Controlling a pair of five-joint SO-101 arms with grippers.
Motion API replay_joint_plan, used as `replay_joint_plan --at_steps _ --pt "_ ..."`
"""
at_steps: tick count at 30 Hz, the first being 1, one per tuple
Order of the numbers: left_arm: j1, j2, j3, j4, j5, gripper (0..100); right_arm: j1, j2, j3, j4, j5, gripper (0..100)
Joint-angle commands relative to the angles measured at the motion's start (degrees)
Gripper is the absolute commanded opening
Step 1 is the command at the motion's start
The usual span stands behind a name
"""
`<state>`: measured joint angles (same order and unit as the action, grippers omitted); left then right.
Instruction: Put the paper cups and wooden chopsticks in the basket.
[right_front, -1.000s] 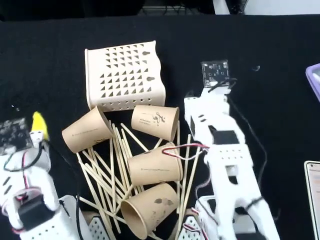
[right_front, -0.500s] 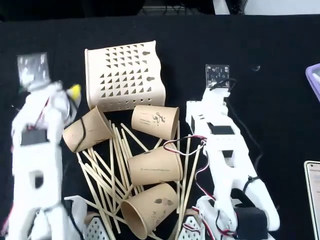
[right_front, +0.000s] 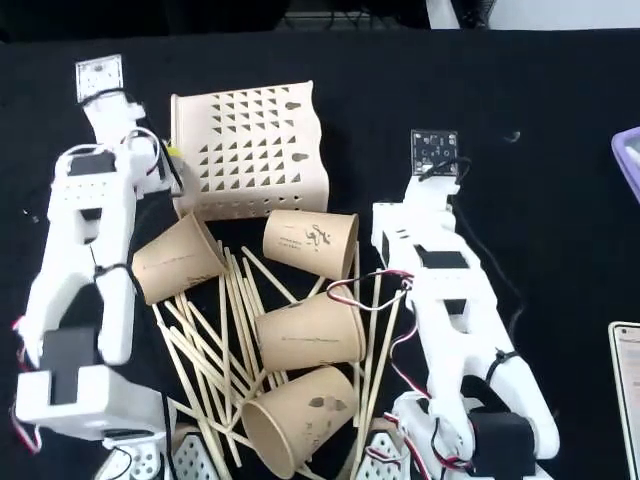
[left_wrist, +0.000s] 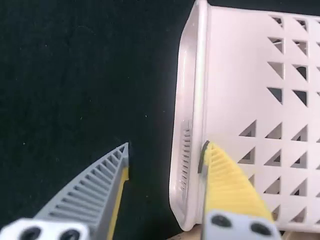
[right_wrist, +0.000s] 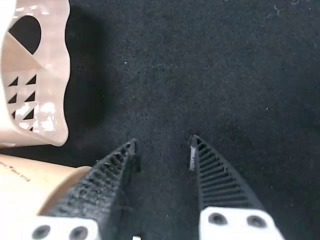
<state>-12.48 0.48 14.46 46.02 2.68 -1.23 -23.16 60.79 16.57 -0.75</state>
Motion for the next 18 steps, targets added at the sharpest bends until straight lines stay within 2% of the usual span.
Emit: replay_joint_plan --at_steps 1,13,18 --pt "-3.12 3.43 -5.14 1.85 0.18 24 0.97 -0.04 -0.48 -1.41 -0.18 15.9" --pt "-16.31 11.60 -6.64 -3.60 0.18 24 -1.76 0.04 -0.13 -1.23 -0.18 15.9" --pt "-20.53 12.22 -9.10 -3.52 0.44 24 -1.58 0.04 -0.13 -1.32 -0.18 15.9"
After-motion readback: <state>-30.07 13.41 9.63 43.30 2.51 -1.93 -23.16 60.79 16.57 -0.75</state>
